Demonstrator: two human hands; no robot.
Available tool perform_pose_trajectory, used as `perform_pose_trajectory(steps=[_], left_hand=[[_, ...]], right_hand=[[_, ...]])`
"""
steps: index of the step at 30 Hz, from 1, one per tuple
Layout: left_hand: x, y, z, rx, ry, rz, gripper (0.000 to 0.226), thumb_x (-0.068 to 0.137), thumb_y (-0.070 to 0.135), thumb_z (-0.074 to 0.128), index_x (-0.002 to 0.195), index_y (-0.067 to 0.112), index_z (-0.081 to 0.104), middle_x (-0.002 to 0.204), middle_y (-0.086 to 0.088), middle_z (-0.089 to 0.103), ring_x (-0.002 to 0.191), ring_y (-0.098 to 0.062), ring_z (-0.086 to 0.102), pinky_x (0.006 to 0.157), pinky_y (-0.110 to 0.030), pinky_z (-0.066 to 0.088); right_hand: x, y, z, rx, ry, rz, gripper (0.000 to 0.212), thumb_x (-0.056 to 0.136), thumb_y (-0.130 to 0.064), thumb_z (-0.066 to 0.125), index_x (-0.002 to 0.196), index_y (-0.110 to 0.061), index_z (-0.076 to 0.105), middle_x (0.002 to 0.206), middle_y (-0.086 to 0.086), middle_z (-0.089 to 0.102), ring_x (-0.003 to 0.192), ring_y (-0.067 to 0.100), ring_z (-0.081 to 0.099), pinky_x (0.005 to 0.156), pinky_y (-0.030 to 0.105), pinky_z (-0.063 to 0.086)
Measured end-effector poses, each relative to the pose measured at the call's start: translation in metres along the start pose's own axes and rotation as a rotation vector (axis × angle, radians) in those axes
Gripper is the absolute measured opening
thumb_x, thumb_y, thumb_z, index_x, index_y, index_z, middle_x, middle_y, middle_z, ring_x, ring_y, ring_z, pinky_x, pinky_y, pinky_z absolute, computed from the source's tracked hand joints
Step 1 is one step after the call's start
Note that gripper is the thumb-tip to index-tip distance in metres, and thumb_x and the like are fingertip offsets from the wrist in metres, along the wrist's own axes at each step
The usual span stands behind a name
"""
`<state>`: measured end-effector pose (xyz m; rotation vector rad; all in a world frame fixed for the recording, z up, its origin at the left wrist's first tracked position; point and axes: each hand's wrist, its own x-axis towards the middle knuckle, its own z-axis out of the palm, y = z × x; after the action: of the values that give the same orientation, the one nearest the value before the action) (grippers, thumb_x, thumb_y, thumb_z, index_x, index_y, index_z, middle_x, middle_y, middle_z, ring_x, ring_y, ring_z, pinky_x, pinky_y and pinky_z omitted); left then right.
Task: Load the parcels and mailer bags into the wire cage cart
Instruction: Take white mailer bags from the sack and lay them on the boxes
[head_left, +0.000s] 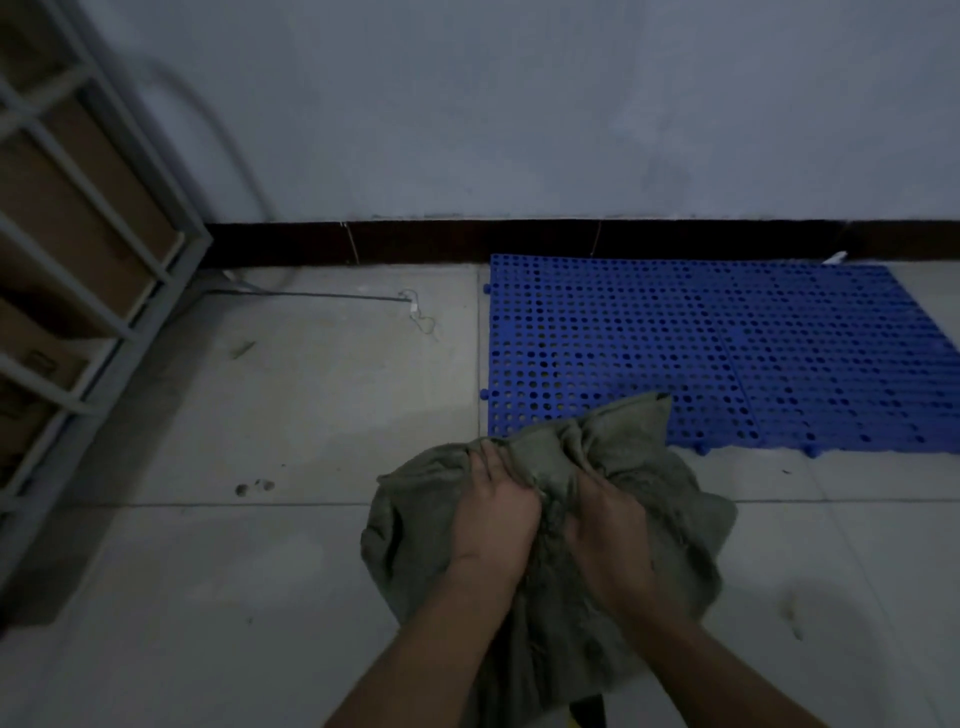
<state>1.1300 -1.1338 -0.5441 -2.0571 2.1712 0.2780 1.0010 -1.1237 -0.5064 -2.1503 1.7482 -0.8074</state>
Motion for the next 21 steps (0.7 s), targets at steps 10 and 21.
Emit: perform_pose_trajectory(steps=[10, 21], left_hand=[[-0.135, 0.002, -0.354, -0.041, 0.230, 0.044, 0.058, 0.093, -0.010, 0.033, 0.142, -0.027, 0.006, 0.147, -0.051, 0.002, 0.142, -0.061, 0.010, 0.118, -0.059, 0.020], [-0.255, -0.034, -0.700, 0.118, 0.252, -0.091, 0.064, 0.086, -0.006, 0.011, 0.143, -0.024, -0.012, 0.151, -0.047, -0.010, 0.146, -0.055, -0.008, 0.121, -0.056, 0.005]], right_hand=[[0.039, -0.194, -0.273, -0.010, -0.003, 0.091, 0.076, 0.052, 0.018, 0.079, 0.125, 0.005, 0.063, 0.127, 0.026, 0.063, 0.086, 0.036, 0.073, 0.062, 0.042, 0.059], [0.106, -0.417, -0.540, 0.009, 0.093, -0.058, 0.085, 0.062, 0.019, 0.077, 0.141, 0.004, 0.050, 0.148, 0.025, 0.045, 0.118, 0.034, 0.064, 0.086, 0.042, 0.060]])
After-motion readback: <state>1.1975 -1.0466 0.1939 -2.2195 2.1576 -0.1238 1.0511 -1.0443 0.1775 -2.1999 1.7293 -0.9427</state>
